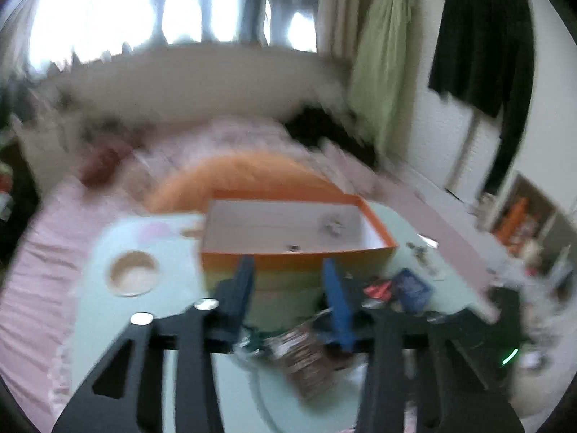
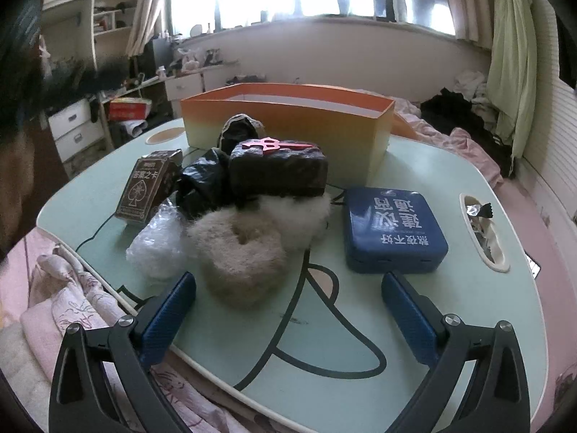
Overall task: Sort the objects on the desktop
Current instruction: 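Reach into the box and grasp the Mickey figure keychain with the left gripper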
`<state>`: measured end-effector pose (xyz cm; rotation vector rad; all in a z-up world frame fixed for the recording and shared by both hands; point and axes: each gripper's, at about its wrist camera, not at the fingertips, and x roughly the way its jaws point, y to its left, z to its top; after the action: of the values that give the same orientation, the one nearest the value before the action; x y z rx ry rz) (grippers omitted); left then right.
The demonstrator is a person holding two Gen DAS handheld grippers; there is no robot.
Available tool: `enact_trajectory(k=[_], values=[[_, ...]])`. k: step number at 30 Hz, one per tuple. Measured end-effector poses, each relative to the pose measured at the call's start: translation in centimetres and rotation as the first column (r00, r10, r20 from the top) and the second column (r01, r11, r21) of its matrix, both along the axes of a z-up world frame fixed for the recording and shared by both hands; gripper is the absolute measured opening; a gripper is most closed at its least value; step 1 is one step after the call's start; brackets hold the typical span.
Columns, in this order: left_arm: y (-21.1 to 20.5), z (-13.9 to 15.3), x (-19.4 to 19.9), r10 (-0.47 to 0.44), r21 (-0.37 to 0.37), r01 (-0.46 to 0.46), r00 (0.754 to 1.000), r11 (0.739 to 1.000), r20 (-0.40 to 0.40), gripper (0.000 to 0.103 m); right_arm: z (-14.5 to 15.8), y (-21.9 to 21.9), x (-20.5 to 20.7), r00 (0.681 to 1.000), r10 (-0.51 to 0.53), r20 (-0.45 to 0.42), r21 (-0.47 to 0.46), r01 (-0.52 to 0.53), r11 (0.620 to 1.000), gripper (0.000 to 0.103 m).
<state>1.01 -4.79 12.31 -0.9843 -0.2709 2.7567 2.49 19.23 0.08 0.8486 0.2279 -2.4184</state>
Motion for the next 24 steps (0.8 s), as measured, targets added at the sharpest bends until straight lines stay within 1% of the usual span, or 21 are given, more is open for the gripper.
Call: enact_trajectory(k=[1,2,3,4,5,6,7,8,9,10,12,13,14,15,16,17,18,19,20,23,24], values=[[0.2,0.2,-2.8,-0.069,0.064,0.062,0.992,0.996,0.108,0.032,0.0,0.0,0.0,1.000,0.000,0.000,0.000,0.000,1.000,0.103],[0.4,0.1,-5.3,-0.119,0.120,0.096,0.971,0.988,0.206,0.032,0.0,0.0,0.0,1.000,0.001,-0.001,0.000,-0.001,1.000,0.103],[0.8,-0.5,-8.5,-0.148,0.153,0.102,0.933,0.983,0.329,0.032,0.1,0.1,0.1,1.000,0.001,-0.001,-0.002,-0.001,1.000,0.103],[1.2,-1.2,-10.7,-0.127,0.136,0.077,0.901,0.988,0.415,0.032,0.0,0.0,0.0,1.000,0.000,-0.001,-0.001,0.000,1.000,0.103],[1.5,-1.7,-12.0,-0.095,0.104,0.052,0.879,0.993,0.467,0.034,0.0,0.1,-0.1,1.000,0.000,-0.001,-0.001,0.000,1.000,0.103],[2.0,-2.4,-13.7,-0.060,0.050,0.039,0.847,0.998,0.529,0.038,0.1,0.1,-0.1,1.000,0.000,-0.001,-0.002,0.000,1.000,0.103],[2.6,-2.8,-15.2,-0.054,0.014,0.056,0.832,0.998,0.551,0.040,0.1,0.1,-0.1,1.000,0.001,-0.001,-0.002,-0.001,1.000,0.103],[2.9,-3.3,-16.2,-0.035,-0.018,0.054,0.824,0.998,0.565,0.041,-0.4,0.6,-0.1,1.000,0.002,-0.001,-0.003,-0.002,1.000,0.103],[3.1,-3.6,-17.1,-0.011,-0.034,0.039,0.812,0.999,0.584,0.042,-0.4,0.5,-0.2,1.000,0.003,-0.002,-0.003,-0.003,1.000,0.103],[3.2,-4.1,-17.7,-0.006,-0.025,0.027,0.796,0.999,0.605,0.043,-0.3,0.6,-0.3,1.000,0.003,-0.001,-0.005,-0.003,1.000,0.103],[3.8,-5.2,-19.0,-0.027,-0.004,0.038,0.764,0.999,0.644,0.054,-0.2,0.6,-0.4,1.000,0.004,-0.002,-0.006,-0.004,1.000,0.103],[4.3,-6.2,-19.5,-0.033,-0.019,0.062,0.740,0.998,0.672,0.054,-0.2,0.6,-0.5,1.000,0.003,-0.002,-0.006,-0.003,1.000,0.103],[4.7,-6.5,-19.8,-0.027,-0.040,0.074,0.728,0.996,0.686,0.054,-0.3,0.6,-0.4,1.000,0.003,-0.001,-0.006,-0.003,1.000,0.103],[5.1,-7.3,-20.1,-0.008,-0.081,0.091,0.708,0.993,0.706,0.054,-0.3,0.6,-0.4,1.000,0.003,-0.002,-0.006,-0.003,1.000,0.103],[5.5,-8.4,-20.4,0.014,-0.120,0.109,0.682,0.987,0.731,0.054,-0.3,0.6,-0.4,1.000,0.003,-0.002,-0.006,-0.003,1.000,0.103],[5.8,-9.6,-20.6,0.025,-0.138,0.122,0.656,0.983,0.754,0.054,-0.3,0.6,-0.4,1.000,0.003,-0.002,-0.006,-0.003,1.000,0.103],[5.8,-10.8,-20.8,0.020,-0.133,0.132,0.631,0.982,0.776,0.056,-0.4,0.7,-0.4,1.000,0.003,-0.002,-0.006,-0.003,1.000,0.103],[5.8,-11.1,-21.0,0.002,-0.109,0.129,0.641,0.986,0.768,0.056,-0.4,0.7,-0.4,1.000,0.003,-0.001,-0.006,-0.003,1.000,0.103],[5.8,-11.3,-21.1,-0.009,-0.112,0.147,0.643,0.983,0.766,0.056,-0.4,0.7,-0.4,1.000,0.003,0.000,-0.006,-0.003,1.000,0.103],[5.2,-11.6,-21.1,-0.024,-0.096,0.147,0.653,0.984,0.757,0.036,-0.2,0.7,-0.3,1.000,0.004,-0.001,-0.007,-0.004,1.000,0.103],[5.0,-11.7,-21.0,-0.023,-0.101,0.149,0.662,0.984,0.749,0.036,-0.1,0.7,-0.4,1.000,0.005,-0.001,-0.008,-0.005,1.000,0.103]])
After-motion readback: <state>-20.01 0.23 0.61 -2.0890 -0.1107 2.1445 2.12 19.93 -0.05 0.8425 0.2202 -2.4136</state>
